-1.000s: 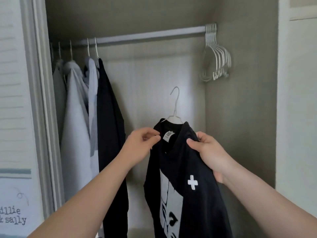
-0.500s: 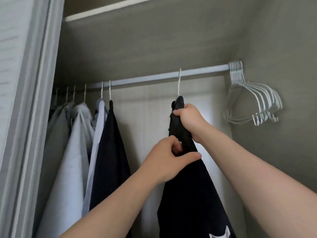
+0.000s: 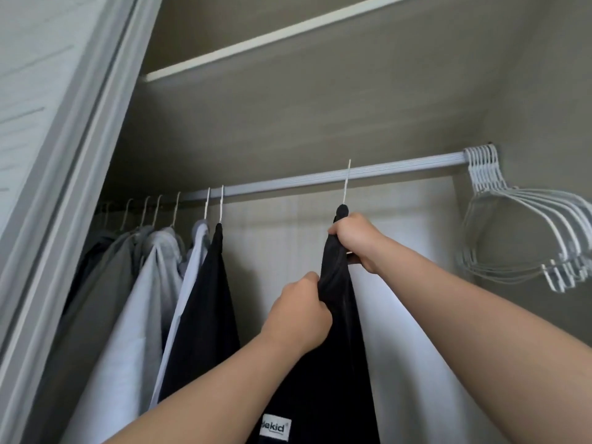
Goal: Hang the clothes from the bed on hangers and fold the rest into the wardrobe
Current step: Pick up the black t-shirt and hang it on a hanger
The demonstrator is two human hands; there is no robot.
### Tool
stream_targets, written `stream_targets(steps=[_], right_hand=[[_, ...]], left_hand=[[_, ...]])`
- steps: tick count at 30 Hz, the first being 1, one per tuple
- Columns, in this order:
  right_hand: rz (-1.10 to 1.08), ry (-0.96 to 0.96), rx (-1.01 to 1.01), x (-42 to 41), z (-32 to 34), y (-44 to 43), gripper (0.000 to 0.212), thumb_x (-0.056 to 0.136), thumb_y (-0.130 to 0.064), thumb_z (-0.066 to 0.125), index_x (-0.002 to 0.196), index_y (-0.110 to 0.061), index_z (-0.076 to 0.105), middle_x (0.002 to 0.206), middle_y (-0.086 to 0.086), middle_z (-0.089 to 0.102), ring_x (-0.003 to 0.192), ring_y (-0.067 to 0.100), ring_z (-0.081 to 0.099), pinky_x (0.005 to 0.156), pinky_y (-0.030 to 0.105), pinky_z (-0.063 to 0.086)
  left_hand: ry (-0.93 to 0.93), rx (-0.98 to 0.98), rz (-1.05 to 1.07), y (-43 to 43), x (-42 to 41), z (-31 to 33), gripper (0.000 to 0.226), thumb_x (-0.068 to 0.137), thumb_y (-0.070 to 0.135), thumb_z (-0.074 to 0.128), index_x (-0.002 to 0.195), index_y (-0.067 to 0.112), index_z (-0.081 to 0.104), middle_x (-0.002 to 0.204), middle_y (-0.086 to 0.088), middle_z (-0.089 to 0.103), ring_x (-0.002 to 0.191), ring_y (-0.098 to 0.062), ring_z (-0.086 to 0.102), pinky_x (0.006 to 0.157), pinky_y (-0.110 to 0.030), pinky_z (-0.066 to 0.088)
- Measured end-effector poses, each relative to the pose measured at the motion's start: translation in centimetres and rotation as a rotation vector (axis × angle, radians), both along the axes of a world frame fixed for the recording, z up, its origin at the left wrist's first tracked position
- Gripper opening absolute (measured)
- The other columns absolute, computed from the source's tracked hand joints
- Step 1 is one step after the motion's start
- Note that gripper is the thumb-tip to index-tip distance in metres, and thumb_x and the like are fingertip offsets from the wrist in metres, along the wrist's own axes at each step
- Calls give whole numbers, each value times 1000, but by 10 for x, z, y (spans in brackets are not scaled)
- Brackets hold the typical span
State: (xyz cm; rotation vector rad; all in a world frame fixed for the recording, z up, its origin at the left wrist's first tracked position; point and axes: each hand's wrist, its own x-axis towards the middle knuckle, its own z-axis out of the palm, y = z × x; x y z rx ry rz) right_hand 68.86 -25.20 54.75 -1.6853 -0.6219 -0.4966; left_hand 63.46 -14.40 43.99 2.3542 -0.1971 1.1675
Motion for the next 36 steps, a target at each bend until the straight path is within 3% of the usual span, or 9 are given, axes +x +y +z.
stream_targets(steps=[5,8,11,14,18,23,28,33,36], right_hand=[[32,14,-70,-4,-18,6,5,95,-8,50,94,-11,47,78,9,49,58,20,48,40,19,42],[61,22,-155,-14,-20,8,17,95,-22,59,100,-10,48,84,10,54,55,19,51,41,20,46],[60,6,-272,-26,-22,12,40,90,-32,69,111,-6,47,98,12,60,66,24,64,46,31,55],[-23,-72,-351,-36,-25,27,48,86,-28,69,116,-5,39,101,15,58,75,27,69,53,47,62],[-25,-131,-333,-37,-21,49,44,85,-18,62,119,1,42,93,18,61,77,33,72,62,51,62],[88,-176,-339,-37,-22,79,17,84,-16,58,91,-3,51,88,20,63,74,40,73,66,51,63],[222,-175,-302,-34,-23,109,6,88,-4,50,92,-2,54,89,22,63,72,41,70,65,52,62],[303,-127,-288,-30,-27,131,24,90,7,40,99,0,61,83,22,63,56,32,62,32,28,48],[315,-128,-270,-25,-30,138,21,92,3,41,95,-2,61,78,16,61,55,26,62,33,25,46]], left_hand=[[29,-38,-1,10,6,-17,15,89,3,37,83,17,39,86,-8,56,73,-28,55,62,-35,44],[27,-132,-4,20,3,-18,16,89,5,37,83,16,46,84,-4,58,71,-18,54,54,-26,39],[66,-248,-56,35,-6,-18,30,86,8,37,94,16,65,91,-5,70,85,-23,66,73,-35,56],[90,-246,-46,48,-14,-21,33,87,10,38,98,17,68,94,-4,73,91,-24,68,85,-42,56],[63,-214,50,64,-24,-22,22,91,14,40,94,22,60,92,2,67,87,-15,62,67,-28,45],[34,-138,189,85,-45,-26,10,90,13,41,85,18,48,83,-1,61,74,-15,57,57,-26,38],[24,-31,352,101,-69,-23,8,89,16,42,94,18,49,92,-4,63,85,-25,59,75,-39,50],[60,9,414,113,-88,-23,21,93,14,42,112,14,52,96,-9,66,91,-29,62,83,-44,53],[82,23,413,120,-93,-27,26,95,12,41,119,15,52,96,-8,66,87,-26,64,82,-46,55]])
